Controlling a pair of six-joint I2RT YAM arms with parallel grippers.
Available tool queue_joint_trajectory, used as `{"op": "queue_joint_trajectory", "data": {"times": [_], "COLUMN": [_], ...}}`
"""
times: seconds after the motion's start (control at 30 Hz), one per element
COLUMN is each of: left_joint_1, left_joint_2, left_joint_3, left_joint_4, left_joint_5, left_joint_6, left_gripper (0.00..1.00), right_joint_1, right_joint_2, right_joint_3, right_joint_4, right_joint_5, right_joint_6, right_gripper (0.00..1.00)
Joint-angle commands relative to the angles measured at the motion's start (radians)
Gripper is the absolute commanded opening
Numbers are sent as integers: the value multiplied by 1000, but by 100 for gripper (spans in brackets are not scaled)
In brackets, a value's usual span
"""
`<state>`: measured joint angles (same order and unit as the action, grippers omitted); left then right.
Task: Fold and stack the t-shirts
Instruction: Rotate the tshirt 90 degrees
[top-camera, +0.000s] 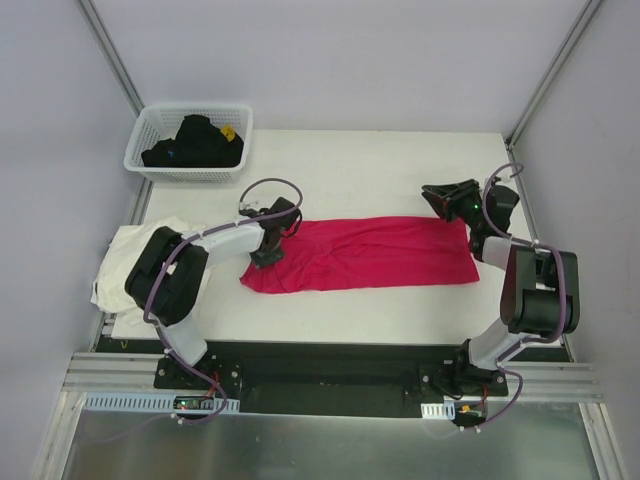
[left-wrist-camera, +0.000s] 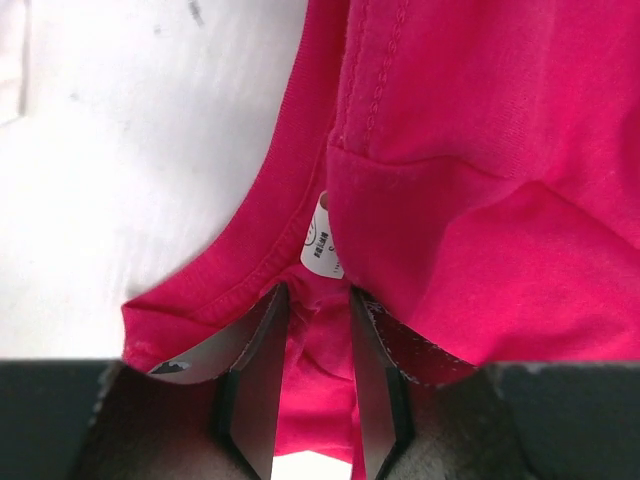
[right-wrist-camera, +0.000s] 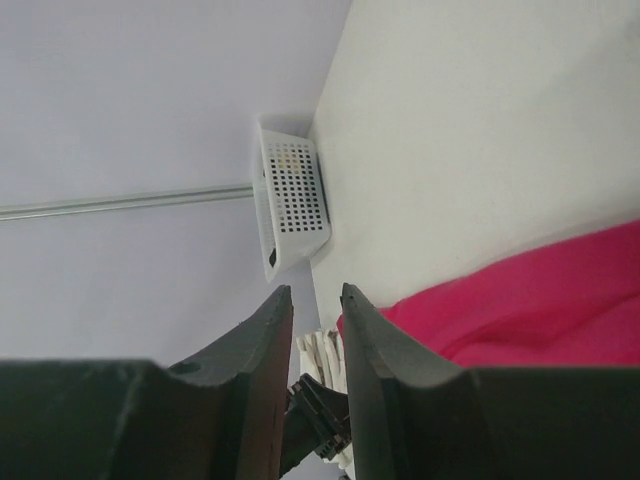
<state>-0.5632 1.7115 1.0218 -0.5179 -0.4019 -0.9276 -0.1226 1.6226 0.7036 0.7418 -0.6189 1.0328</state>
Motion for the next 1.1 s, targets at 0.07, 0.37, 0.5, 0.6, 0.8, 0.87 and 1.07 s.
{"op": "queue_joint_trajectory", "data": {"times": [0.07, 0.37, 0.5, 0.6, 0.8, 0.87, 1.07], "left_joint_1": [3, 103, 155, 175, 226, 241, 289], "left_joint_2": [80, 233, 321, 413, 545, 579, 723], "left_joint_3": [84, 234, 368, 526, 793, 875, 1156], "left_joint_4": [-16, -14, -14, -16, -16, -16, -10], "left_joint_5": [6, 17, -31, -35, 17, 28, 75], "left_joint_6": [10, 42, 78, 130, 223, 246, 371], "left_gripper": [30, 29, 29, 28, 28, 28, 31], "right_joint_1": [-14, -101, -138, -143, -144, -144, -141], "right_joint_2": [-30, -85, -139, -164, -191, -204, -296], "right_joint_3": [97, 112, 126, 148, 136, 123, 68], "right_joint_4": [30, 18, -22, -61, -70, -73, -140], "right_joint_5": [11, -15, -16, -28, -36, -31, -22], "right_joint_6": [16, 41, 12, -17, -19, -20, -80], "right_gripper": [30, 31, 32, 33, 33, 33, 34]}}
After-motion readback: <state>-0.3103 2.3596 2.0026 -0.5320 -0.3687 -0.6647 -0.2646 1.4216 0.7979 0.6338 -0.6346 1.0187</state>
